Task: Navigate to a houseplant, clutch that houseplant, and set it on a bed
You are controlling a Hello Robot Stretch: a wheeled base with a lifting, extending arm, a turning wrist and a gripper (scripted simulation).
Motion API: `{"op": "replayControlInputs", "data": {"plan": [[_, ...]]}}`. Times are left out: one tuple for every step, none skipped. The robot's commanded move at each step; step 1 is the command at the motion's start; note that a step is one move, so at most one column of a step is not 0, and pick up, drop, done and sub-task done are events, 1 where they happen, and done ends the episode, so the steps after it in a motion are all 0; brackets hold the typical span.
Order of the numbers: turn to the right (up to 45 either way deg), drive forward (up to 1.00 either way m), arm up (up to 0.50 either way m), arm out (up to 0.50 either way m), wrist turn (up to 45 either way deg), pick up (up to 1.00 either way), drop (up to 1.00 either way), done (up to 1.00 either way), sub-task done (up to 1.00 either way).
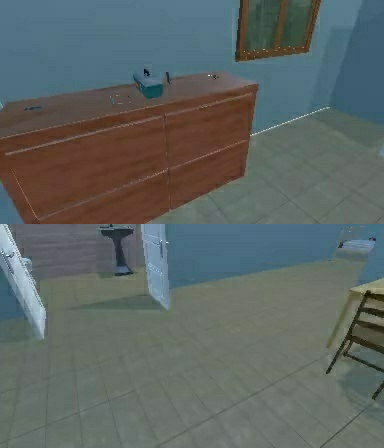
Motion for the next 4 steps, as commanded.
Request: {"op": "replayControlInputs", "data": {"plan": [[45.0, 0.00, 0.00, 0.00, 0.0, 0.00, 0.00, 0.00, 0.00], [12.0, 0.00, 0.00, 0.00, 0.0, 0.00, 0.00, 0.00, 0.00], [0.0, 0.30, 0.00, 0.00, 0.0, 0.00, 0.00, 0.00, 0.00], [45.0, 0.00, 0.00, 0.00, 0.0, 0.00, 0.00, 0.00, 0.00]]}}
